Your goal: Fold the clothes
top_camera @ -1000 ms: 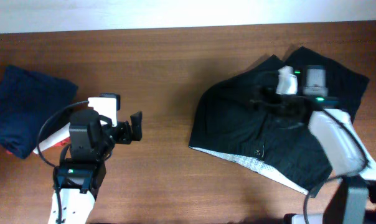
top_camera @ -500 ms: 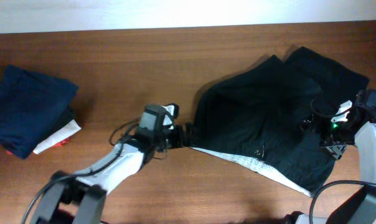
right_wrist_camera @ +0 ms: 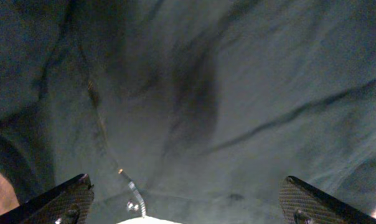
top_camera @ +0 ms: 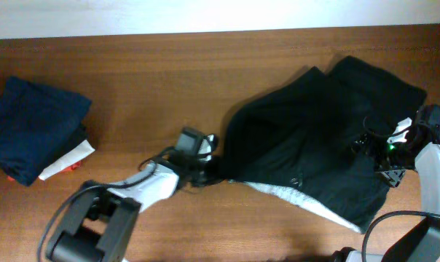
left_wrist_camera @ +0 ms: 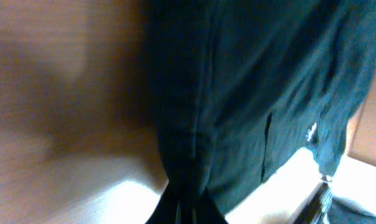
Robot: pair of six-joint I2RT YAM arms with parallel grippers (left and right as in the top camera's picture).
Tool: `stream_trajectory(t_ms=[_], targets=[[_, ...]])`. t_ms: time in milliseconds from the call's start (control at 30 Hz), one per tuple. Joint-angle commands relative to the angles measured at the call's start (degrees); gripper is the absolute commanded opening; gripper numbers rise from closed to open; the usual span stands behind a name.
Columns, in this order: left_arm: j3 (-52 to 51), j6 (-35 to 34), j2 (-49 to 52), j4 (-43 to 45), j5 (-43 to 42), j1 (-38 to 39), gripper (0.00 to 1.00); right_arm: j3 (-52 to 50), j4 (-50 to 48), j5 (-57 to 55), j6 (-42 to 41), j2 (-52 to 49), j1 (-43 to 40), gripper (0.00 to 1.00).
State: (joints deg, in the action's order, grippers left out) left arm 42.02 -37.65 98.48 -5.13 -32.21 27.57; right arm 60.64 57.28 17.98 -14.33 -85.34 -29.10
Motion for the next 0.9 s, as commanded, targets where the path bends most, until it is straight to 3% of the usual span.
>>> stream_trajectory(t_ms=[0,67,167,267,400,667,767,867], targets=[[-0.52,14.75,-9.62,-15.91,-0.98,-12.76,0.01,0.22,0.04,4.48,2.67,0.61,0.07,0.96],[-0.52,21.27,-14.05,-19.91,7.17,-19.67,0.01,0.22,-3.54,14.03,9.60,0.61,4.07,0.92],[-0.55,22.14,-14.49,-17.92,8.41,-21.35,0.01,0.22,-10.34,14.38,9.64,0.61,12.37,0.93],[-0.55,22.10,-14.49,-18.10,11.72,-21.35,0.01,0.24,-29.59,10.60,9.64,0.59,22.99,1.00],[-0.57,22.10,-14.49,-19.15,11.72,-21.35,0.01,1.66,-45.59,3.85,10.95,-5.16,30.75,0.99],[-0.57,22.08,-14.49,-18.91,13.18,-21.35,0.06,26.49,-36.89,0.79,16.94,-34.51,31.78,0.99],[-0.57,22.10,-14.49,-18.47,13.22,-21.35,0.09,28.37,-38.71,0.81,16.94,-38.93,31.82,1.00],[-0.57,22.08,-14.49,-18.03,14.10,-21.35,0.09,28.37,-40.00,0.83,17.14,-41.57,32.26,0.89]])
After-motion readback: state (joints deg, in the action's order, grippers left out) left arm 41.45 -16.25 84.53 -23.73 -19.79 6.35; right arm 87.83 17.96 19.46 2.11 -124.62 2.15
